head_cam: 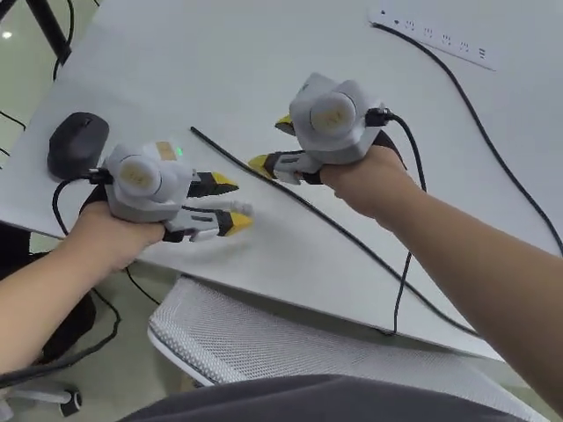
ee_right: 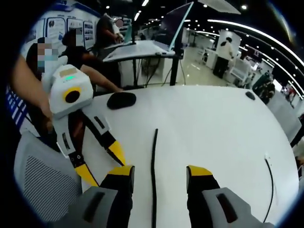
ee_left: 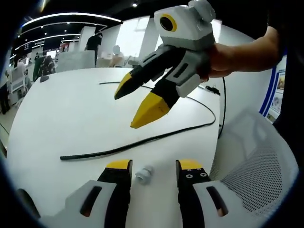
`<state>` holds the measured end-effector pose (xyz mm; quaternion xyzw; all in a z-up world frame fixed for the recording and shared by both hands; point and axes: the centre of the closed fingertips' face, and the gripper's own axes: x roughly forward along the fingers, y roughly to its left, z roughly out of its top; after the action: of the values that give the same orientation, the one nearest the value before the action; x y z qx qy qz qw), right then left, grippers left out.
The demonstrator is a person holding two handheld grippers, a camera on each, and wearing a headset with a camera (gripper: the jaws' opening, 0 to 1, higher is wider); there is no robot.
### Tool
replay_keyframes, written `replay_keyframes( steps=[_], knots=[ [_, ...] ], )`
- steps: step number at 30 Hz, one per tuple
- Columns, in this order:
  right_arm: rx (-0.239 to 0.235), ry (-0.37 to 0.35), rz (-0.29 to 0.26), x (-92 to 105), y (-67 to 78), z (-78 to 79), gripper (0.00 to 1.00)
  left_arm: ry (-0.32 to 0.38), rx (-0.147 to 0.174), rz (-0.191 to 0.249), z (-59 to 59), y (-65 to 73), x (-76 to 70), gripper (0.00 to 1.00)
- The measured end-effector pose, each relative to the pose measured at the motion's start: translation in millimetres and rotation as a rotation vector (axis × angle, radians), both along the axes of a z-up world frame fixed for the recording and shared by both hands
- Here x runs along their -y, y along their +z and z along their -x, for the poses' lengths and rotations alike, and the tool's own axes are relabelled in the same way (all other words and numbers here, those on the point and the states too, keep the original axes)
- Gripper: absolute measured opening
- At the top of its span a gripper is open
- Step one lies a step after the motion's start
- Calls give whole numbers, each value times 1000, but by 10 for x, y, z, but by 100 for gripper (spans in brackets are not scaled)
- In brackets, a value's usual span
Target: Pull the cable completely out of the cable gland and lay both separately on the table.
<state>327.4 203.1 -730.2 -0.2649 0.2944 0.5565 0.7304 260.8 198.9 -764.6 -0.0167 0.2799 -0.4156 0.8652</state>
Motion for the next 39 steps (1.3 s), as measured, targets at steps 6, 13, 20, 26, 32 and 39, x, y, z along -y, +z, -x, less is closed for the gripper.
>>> replay_keyframes(
  steps=[6, 13, 20, 26, 32, 39],
  knots=[
    [-2, -45, -66, 283, 240, 68, 49, 13, -18, 23, 101, 160, 46, 48],
    [-16, -114, -185, 596, 584, 133, 57, 55, -28, 51, 173, 365, 57, 58],
    [-50, -177, -295, 962, 842, 303, 66, 75, -15, 82, 199, 599, 77, 64],
    [-77, -230, -357, 1261, 903, 479, 74, 109, 1, 113, 183, 776, 67, 71],
    [-92, -276, -402, 1533, 878, 638, 83, 112, 0, 103, 260, 809, 62, 77],
    [-100, -338, -420, 1828, 753, 780, 89, 99, 21, 66, 351, 872, 79, 84]
  ],
)
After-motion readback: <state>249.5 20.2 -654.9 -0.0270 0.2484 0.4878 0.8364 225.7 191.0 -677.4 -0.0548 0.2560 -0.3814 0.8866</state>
